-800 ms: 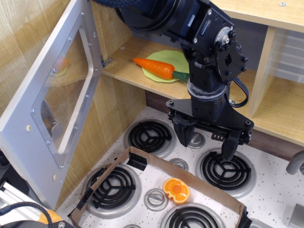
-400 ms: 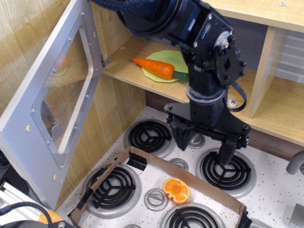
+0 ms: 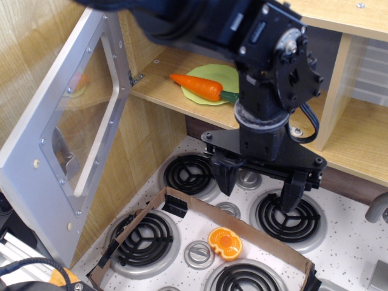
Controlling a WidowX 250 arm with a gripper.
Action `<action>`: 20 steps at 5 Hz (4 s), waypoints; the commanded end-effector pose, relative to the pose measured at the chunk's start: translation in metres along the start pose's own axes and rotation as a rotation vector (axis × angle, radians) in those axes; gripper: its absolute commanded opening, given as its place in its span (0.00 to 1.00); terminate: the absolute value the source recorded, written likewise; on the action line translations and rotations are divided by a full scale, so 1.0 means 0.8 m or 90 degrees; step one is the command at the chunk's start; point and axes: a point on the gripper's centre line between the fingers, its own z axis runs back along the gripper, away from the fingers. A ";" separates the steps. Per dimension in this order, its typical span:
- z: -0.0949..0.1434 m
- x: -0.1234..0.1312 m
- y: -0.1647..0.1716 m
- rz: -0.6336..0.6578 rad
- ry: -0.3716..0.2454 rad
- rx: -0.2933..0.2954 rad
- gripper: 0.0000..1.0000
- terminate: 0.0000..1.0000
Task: Close microwave
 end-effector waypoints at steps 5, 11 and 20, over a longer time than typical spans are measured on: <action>0.161 -0.060 0.107 0.071 -0.035 0.048 1.00 0.00; 0.122 -0.101 0.220 0.147 -0.035 0.039 1.00 0.00; 0.088 -0.001 0.017 -0.063 -0.060 -0.070 1.00 0.00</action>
